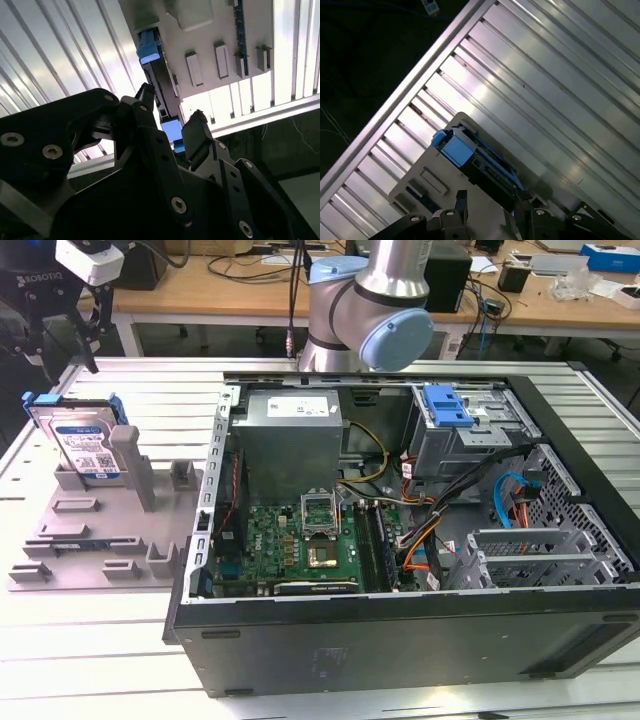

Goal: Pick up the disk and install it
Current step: 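Pick up the disk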

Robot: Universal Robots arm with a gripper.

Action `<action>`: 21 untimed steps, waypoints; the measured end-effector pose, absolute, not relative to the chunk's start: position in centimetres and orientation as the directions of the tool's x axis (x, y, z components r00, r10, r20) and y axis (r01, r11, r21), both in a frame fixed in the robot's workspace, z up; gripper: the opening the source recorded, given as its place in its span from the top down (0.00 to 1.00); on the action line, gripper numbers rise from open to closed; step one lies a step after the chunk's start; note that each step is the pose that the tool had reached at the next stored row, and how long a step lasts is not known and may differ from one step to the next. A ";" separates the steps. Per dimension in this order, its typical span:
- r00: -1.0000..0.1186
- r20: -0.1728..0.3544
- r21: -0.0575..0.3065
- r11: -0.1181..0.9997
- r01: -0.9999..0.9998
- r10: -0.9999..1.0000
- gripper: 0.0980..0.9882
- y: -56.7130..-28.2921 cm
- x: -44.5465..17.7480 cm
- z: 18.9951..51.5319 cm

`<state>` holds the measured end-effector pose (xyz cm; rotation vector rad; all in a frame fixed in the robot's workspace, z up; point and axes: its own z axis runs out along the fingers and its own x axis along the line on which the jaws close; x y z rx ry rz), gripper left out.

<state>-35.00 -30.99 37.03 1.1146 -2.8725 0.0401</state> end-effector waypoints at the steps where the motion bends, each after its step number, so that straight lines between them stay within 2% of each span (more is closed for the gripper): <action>1: -0.713 0.065 -0.003 0.714 -0.700 -0.698 0.55 -31.0 -35.0 37.0; 16: -0.510 0.051 -0.022 0.509 -0.860 -0.859 0.55 -31.0 -35.0 37.0; 21: -0.392 0.045 -0.033 0.391 -0.920 -0.919 0.55 -30.9 -35.0 36.9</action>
